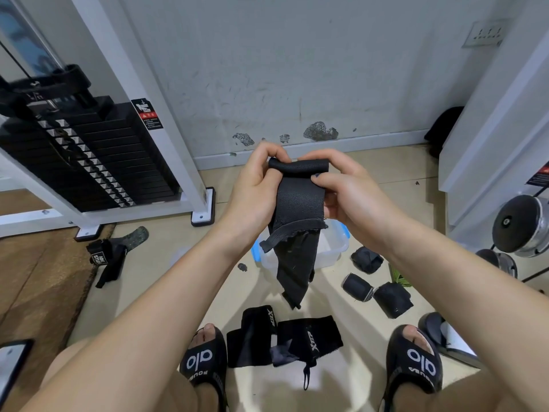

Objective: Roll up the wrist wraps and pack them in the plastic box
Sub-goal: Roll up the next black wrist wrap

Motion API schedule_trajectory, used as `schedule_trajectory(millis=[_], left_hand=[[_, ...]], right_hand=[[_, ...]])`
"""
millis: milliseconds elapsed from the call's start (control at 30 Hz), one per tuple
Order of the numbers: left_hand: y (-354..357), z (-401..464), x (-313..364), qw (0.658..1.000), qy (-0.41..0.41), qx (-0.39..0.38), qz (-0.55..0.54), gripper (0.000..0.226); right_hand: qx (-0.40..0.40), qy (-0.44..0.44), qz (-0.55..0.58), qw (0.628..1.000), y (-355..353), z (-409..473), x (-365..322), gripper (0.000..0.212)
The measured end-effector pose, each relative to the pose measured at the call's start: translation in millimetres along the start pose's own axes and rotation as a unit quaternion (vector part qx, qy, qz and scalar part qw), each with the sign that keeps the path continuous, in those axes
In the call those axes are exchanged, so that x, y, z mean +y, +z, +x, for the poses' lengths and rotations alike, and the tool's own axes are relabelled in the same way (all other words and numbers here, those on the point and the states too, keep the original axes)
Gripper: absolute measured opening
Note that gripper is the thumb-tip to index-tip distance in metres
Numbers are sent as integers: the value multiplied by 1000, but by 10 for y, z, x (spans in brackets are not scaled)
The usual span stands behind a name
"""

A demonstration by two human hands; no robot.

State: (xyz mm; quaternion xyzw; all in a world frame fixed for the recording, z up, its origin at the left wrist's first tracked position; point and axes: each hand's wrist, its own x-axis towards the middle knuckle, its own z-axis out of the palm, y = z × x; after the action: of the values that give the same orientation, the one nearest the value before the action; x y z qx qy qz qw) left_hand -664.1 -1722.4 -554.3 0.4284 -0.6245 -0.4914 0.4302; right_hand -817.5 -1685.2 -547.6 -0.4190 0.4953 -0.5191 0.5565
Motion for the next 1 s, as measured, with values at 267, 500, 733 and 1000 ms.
schedule_trajectory(millis=[267,500,733,1000], left_hand=[[-8,47,29,998,-38,-21,-37,13],[-47,67,1,999,-5,-15,-29,9],[-77,71,-11,998,-6,-59,-7,15],[-127,101,-35,996,14,-82,30,7]], right_hand=[[40,-15,-31,999,-10,38,41,37],[8,-5,0,1000,-29,35,-16,23],[33,-46,-44,997,-59,51,48,18],[35,-54,-59,996,-57,53,66,11]])
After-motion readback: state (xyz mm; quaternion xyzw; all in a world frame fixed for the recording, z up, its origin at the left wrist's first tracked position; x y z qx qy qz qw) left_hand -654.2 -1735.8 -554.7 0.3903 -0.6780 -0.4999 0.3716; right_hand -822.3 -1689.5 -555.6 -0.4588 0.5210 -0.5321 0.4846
